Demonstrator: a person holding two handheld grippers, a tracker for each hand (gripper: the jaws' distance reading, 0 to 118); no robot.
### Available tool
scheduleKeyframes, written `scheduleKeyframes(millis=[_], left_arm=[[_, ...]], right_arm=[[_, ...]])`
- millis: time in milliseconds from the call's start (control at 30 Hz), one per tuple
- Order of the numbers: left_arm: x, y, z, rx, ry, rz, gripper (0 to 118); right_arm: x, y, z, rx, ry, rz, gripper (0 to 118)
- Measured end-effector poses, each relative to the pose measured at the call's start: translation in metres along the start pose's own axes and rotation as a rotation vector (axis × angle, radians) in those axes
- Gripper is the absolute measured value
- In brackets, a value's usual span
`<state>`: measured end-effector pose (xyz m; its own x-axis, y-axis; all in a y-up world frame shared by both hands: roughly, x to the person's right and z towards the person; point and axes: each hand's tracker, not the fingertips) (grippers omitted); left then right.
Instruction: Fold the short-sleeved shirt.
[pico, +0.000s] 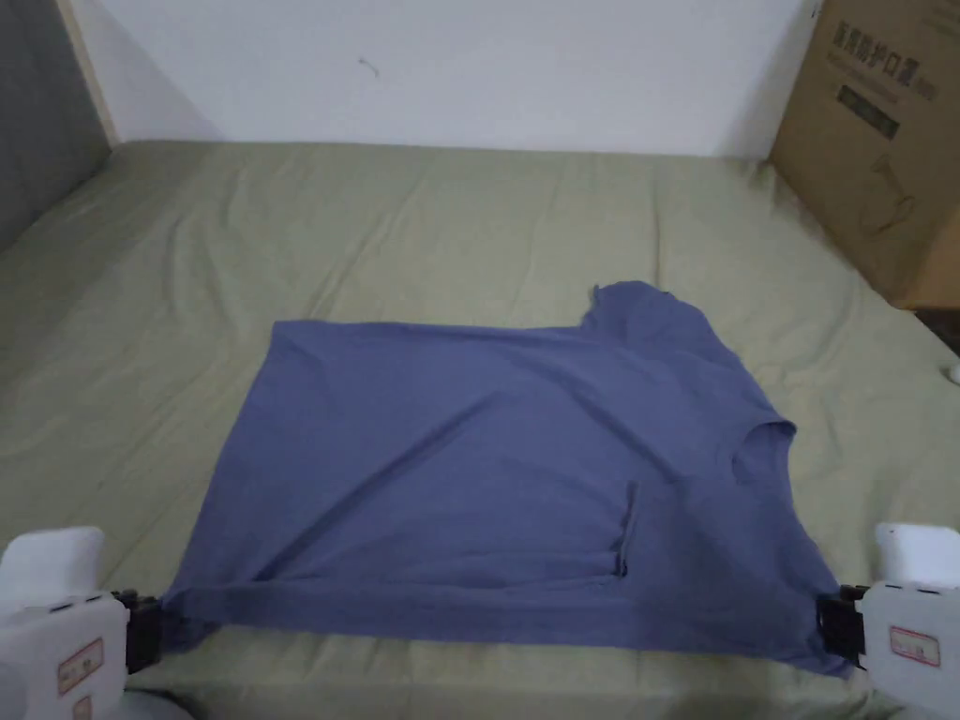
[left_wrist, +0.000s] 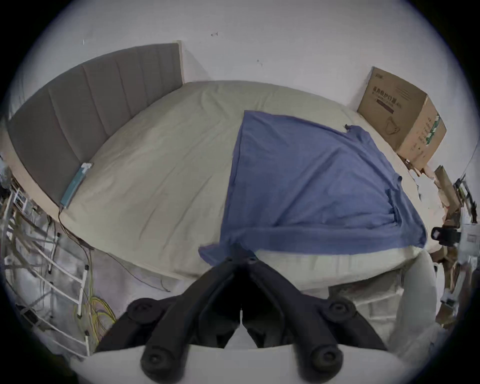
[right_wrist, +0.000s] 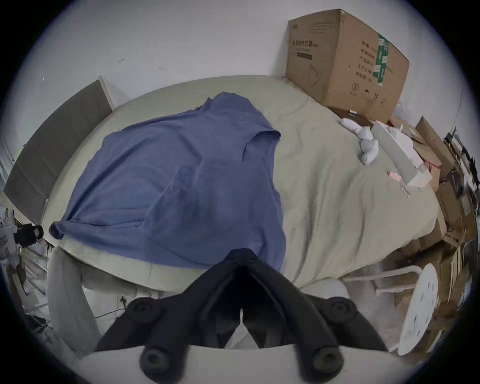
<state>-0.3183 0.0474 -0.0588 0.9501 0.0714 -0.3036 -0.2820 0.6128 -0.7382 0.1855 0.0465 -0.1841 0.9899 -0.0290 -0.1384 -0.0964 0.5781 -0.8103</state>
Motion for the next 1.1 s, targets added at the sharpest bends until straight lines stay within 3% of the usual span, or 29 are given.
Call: scheduleKeyframes(millis=[100, 133, 167, 200, 233, 300, 333, 433, 467, 500, 533, 567, 700, 767, 800, 867, 900, 1000, 1033, 1067, 1100], left_arm=[[-0.002, -0.013, -0.002, -0.020, 0.003, 0.027, 1], [-0.005, -0.017, -0.007, -0.019, 0.011, 0.032, 14], [-0.007, -0.017, -0.008, -0.009, 0.027, 0.040, 59], [-0.010, -0.014, -0.010, -0.010, 0.029, 0.044, 93], [-0.012, -0.010, -0.014, -0.045, 0.040, 0.052, 93], [-0.017, -0.007, -0.022, -0.038, 0.032, 0.075, 110], [-0.018, -0.003, -0.025, -0.008, 0.026, 0.079, 113], [-0.025, 0.006, -0.050, -0.039, 0.044, 0.070, 108], [-0.030, 0.006, -0.059, -0.046, 0.035, 0.071, 98], [-0.036, 0.007, -0.069, -0.081, 0.001, 0.080, 74], [-0.034, 0.006, -0.074, -0.117, -0.012, 0.104, 30], [-0.039, 0.004, -0.085, -0.155, -0.040, 0.137, 4], [-0.038, -0.012, -0.073, -0.125, -0.026, 0.131, 4], [-0.040, -0.015, -0.069, -0.115, -0.029, 0.137, 4], [-0.033, -0.008, -0.068, -0.118, -0.020, 0.127, 4], [-0.031, -0.012, -0.065, -0.122, -0.003, 0.082, 4], [-0.030, -0.014, -0.064, -0.120, 0.002, 0.072, 4], [-0.025, -0.009, -0.063, -0.121, 0.005, 0.060, 4], [-0.025, -0.011, -0.062, -0.127, -0.005, 0.071, 4], [-0.023, -0.003, -0.065, -0.129, -0.002, 0.076, 4], [-0.024, -0.005, -0.065, -0.131, 0.000, 0.082, 4]], right_arm=[[-0.002, -0.012, -0.001, -0.016, 0.016, -0.012, 0], [-0.001, -0.013, -0.002, -0.035, 0.022, -0.019, 0], [0.001, -0.014, -0.002, -0.036, 0.022, -0.032, 0], [0.003, -0.014, -0.003, -0.035, 0.024, -0.043, 0], [0.005, -0.014, -0.004, -0.042, 0.024, -0.050, 0], [0.008, -0.014, -0.005, -0.044, 0.017, -0.065, 0], [0.011, -0.014, -0.006, -0.048, 0.019, -0.070, 0], [0.017, -0.016, -0.009, -0.063, 0.028, -0.101, 0], [0.020, -0.016, -0.012, -0.070, 0.032, -0.106, 0], [0.020, -0.017, -0.012, -0.076, 0.032, -0.112, 0], [0.021, -0.018, -0.012, -0.079, 0.030, -0.116, 0], [0.022, -0.018, -0.013, -0.083, 0.030, -0.120, 0], [0.022, -0.014, -0.006, -0.063, 0.011, -0.137, 0], [0.031, -0.009, -0.011, -0.033, 0.049, -0.167, 0], [0.033, -0.005, -0.014, -0.030, 0.046, -0.175, 8], [0.039, 0.006, -0.027, -0.058, 0.038, -0.142, 58], [0.040, 0.010, -0.032, -0.073, 0.008, -0.122, 60], [0.051, 0.019, -0.054, -0.096, 0.019, -0.134, 57], [0.057, 0.019, -0.063, -0.124, 0.042, -0.169, 38], [0.060, 0.017, -0.069, -0.127, 0.080, -0.195, 0], [0.062, 0.014, -0.074, -0.158, 0.099, -0.203, 0]])
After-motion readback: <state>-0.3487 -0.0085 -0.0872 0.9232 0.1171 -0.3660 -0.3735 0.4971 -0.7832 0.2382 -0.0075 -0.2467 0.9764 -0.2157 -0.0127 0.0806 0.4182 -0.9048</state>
